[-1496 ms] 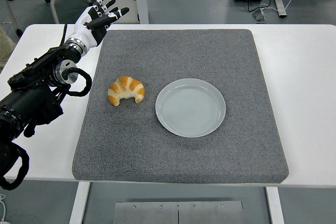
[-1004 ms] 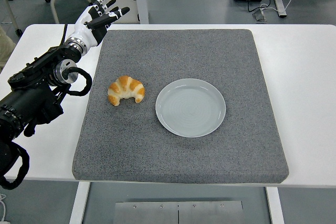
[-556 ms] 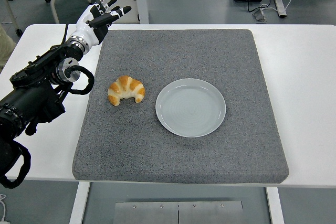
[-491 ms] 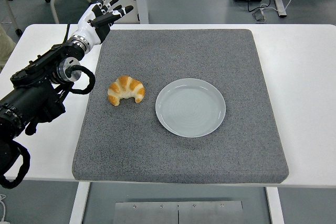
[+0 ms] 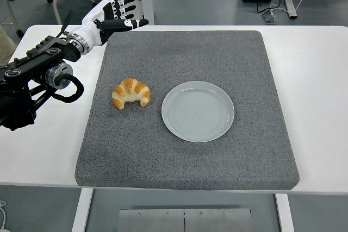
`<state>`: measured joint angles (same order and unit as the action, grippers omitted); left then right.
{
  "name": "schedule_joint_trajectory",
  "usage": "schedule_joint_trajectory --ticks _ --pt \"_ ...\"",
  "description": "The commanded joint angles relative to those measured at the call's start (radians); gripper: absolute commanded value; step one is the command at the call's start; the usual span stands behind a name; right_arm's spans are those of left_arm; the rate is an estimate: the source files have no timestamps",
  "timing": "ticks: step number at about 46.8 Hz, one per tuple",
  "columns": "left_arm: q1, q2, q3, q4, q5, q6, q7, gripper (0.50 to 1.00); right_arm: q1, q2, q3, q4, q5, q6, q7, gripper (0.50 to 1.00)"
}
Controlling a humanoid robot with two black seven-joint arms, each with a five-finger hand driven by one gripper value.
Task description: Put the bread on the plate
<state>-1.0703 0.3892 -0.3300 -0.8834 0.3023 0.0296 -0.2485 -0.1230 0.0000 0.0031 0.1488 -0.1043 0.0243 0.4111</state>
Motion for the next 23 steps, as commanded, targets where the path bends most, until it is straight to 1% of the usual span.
schedule_joint_trajectory --ticks 1,7,9,13,19,23 --pt "0.003 0.023 0.012 -0.060 0.086 0.050 0.000 0.978 0.000 0.000 0.000 0.000 0.000 0.000 0.000 1.000" --pt "0.000 0.060 0.088 -0.130 0.224 0.113 0.009 0.978 0.000 0.000 0.000 0.000 0.000 0.000 0.000 1.000" --pt "-0.005 0.074 0.101 -0.161 0.253 0.125 0.012 0.978 0.000 0.000 0.000 0.000 0.000 -0.001 0.000 1.000" --pt "-0.016 0.112 0.138 -0.193 0.310 0.125 0.014 0.978 0.000 0.000 0.000 0.000 0.000 -0.001 0.000 1.000" --pt "-0.066 0.158 0.239 -0.224 0.417 0.124 0.014 0.978 0.000 0.000 0.000 0.000 0.000 -0.001 0.000 1.000" --pt "-0.076 0.204 0.267 -0.284 0.440 0.121 0.014 0.978 0.000 0.000 0.000 0.000 0.000 0.000 0.000 1.000"
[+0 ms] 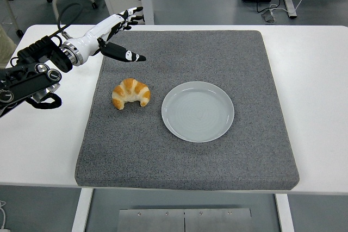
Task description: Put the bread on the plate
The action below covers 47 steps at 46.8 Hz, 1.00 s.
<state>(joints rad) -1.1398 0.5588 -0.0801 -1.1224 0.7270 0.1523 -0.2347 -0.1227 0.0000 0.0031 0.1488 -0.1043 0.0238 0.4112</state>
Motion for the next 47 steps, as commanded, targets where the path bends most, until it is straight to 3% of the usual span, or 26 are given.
schedule_joint_trajectory --ticks 1,8,13,22,33,47 --pt "-0.008 0.050 0.020 -0.065 0.020 -0.002 0.000 0.978 0.000 0.000 0.000 0.000 0.000 0.001 0.000 1.000" --pt "-0.052 0.113 0.078 -0.126 0.080 -0.007 0.005 0.978 0.000 0.000 0.000 0.000 0.000 -0.001 0.000 1.000" --pt "-0.090 0.161 0.135 -0.172 0.115 -0.027 0.037 0.978 0.000 0.000 0.000 0.000 0.000 0.001 0.000 1.000" --pt "-0.104 0.202 0.166 -0.180 0.189 -0.066 0.041 0.978 0.000 0.000 0.000 0.000 0.000 0.001 0.000 1.000" --pt "-0.117 0.182 0.229 -0.175 0.282 -0.070 0.029 0.969 0.000 0.000 0.000 0.000 0.000 0.001 0.000 1.000" --pt "-0.106 0.056 0.258 -0.057 0.284 -0.051 0.032 0.969 0.000 0.000 0.000 0.000 0.000 0.001 0.000 1.000"
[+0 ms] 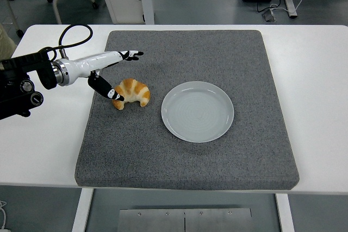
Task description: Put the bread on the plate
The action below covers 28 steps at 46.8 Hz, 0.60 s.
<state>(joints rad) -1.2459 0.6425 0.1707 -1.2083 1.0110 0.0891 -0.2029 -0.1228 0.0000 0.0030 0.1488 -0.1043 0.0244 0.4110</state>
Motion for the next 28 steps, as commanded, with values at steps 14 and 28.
schedule_joint_trajectory --ticks 14,28 --pt "0.019 -0.144 0.043 0.104 0.024 0.047 -0.001 0.971 0.000 0.000 0.000 0.000 0.000 0.000 0.000 1.000" --pt "0.019 -0.179 0.059 0.164 0.026 0.051 -0.001 0.971 0.000 0.000 0.000 0.000 0.000 -0.001 0.000 1.000"
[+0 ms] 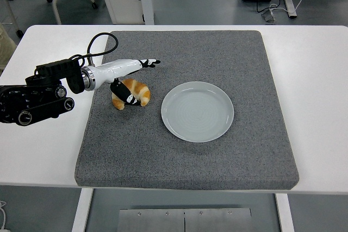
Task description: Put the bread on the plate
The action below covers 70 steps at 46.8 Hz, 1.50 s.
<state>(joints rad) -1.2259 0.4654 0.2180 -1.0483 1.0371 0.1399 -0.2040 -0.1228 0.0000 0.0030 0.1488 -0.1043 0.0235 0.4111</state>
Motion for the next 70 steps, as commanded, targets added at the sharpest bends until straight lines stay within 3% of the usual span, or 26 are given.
schedule_joint_trajectory --ticks 1,23,29,33,36,44,58,70 --pt "-0.001 -0.001 0.017 0.004 0.000 0.000 0.000 0.971 0.000 0.000 0.000 0.000 0.000 0.000 0.000 1.000" --pt "0.017 0.001 0.041 0.031 0.001 0.009 -0.003 0.969 0.000 0.000 0.000 0.000 0.000 0.001 0.000 1.000" --pt "0.020 -0.001 0.041 0.033 0.001 0.023 -0.003 0.942 0.000 0.000 0.000 0.000 0.000 0.000 0.000 1.000" --pt "0.020 -0.002 0.043 0.034 0.001 0.029 -0.003 0.862 0.000 0.000 0.000 0.000 0.000 0.001 0.000 1.000" --pt "0.019 -0.002 0.041 0.034 0.001 0.030 -0.003 0.739 0.000 0.000 0.000 0.000 0.000 0.001 0.000 1.000" --pt "0.008 0.001 0.034 0.034 0.001 0.033 -0.003 0.500 0.000 0.000 0.000 0.000 0.000 0.001 0.000 1.000" --pt "-0.030 0.015 0.032 0.034 0.000 0.030 -0.003 0.500 0.000 0.000 0.000 0.000 0.000 0.000 0.000 1.000" --pt "-0.136 0.053 0.040 0.030 -0.016 -0.002 -0.003 0.500 0.000 0.000 0.000 0.000 0.000 0.001 0.000 1.000"
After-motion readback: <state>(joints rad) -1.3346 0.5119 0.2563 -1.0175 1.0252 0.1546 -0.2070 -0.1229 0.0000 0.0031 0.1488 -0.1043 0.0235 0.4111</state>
